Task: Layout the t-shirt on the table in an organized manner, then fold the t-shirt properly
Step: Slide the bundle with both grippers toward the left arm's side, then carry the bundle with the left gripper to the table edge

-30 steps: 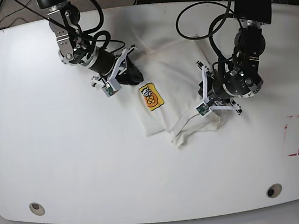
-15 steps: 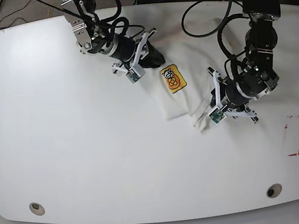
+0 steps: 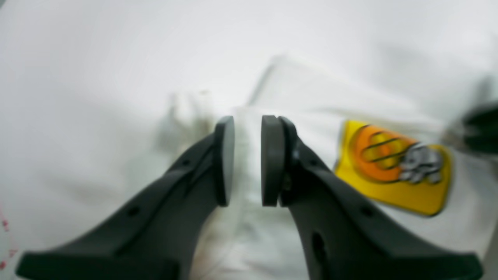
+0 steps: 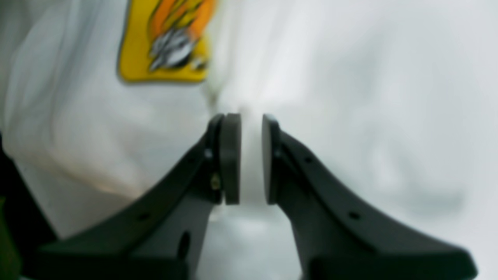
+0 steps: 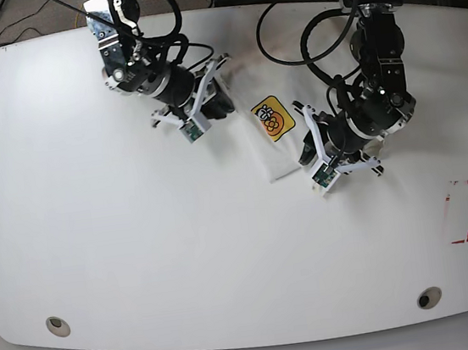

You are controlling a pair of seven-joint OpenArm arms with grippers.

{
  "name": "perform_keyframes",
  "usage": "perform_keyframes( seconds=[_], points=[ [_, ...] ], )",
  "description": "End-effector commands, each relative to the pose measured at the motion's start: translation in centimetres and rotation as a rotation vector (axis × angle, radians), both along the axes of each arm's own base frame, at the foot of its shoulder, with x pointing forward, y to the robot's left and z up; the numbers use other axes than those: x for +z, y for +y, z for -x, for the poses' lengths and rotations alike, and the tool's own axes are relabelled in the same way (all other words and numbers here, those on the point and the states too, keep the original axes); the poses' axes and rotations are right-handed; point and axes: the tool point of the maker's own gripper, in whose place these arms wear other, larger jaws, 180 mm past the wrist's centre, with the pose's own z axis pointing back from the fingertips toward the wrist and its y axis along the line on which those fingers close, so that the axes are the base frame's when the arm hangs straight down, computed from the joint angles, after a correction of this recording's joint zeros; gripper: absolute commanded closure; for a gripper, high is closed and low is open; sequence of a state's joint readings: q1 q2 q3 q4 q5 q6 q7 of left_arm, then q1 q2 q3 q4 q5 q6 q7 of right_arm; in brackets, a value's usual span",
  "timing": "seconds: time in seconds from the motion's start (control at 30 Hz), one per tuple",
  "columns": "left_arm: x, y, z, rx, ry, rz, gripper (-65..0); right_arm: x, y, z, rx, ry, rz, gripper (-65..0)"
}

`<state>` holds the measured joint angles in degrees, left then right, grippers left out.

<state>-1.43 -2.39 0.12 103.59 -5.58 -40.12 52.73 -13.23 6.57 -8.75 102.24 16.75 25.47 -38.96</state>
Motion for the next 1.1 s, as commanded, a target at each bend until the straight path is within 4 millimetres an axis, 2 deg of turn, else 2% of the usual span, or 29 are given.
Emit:
perform_keyframes(
  seconds=[0.0, 0.1, 0.27, 0.33, 0.5, 0.6, 0.77, 0.9, 0.97, 1.07],
  points=[
    [1.4, -1.7, 0.0, -0.006, -0.041, 0.066, -10.1, 2.4, -1.2, -1.5, -0.026, -0.073, 0.002, -8.7],
    [1.1, -2.9, 1.1, -0.006, -0.023, 0.105, -10.1, 3.4, -3.3, -2.3, -0.051, -0.103, 0.042, -8.9],
    [0.5, -4.2, 2.3, 0.062, 0.015, 0.189, -10.1, 4.0, -5.4, -2.9, -0.07, -0.13, 0.086, -8.9],
    [0.2, -4.1, 2.5, 0.137, 0.019, 0.248, -10.1, 4.1, -6.3, -3.2, -0.084, -0.136, 0.103, -9.0],
    [-1.4, -3.2, 3.5, 0.297, 0.023, 0.355, -10.1, 4.4, -7.0, -3.6, -0.09, -0.15, 0.118, -8.9],
    [-3.4, -3.0, 4.2, 0.345, 0.057, 0.383, -10.1, 4.4, -7.5, -3.6, -0.085, -0.153, 0.133, -8.9],
    [-8.8, -3.1, 6.3, 0.368, 0.214, 0.357, -10.1, 4.4, -7.6, -3.6, -0.084, -0.153, 0.136, -8.7],
    [-12.1, -1.2, 8.0, 0.376, 0.298, 0.295, -10.1, 4.4, -7.5, -3.6, -0.085, -0.153, 0.133, -8.7],
    [-12.7, -0.2, 8.4, 0.378, 0.308, 0.269, -10.1, 4.4, -7.5, -3.6, -0.085, -0.155, 0.132, -8.7],
    [-13.4, 2.5, 9.1, 0.37, 0.317, 0.191, -10.1, 4.4, -7.5, -3.6, -0.085, -0.155, 0.132, -8.7]
  ],
)
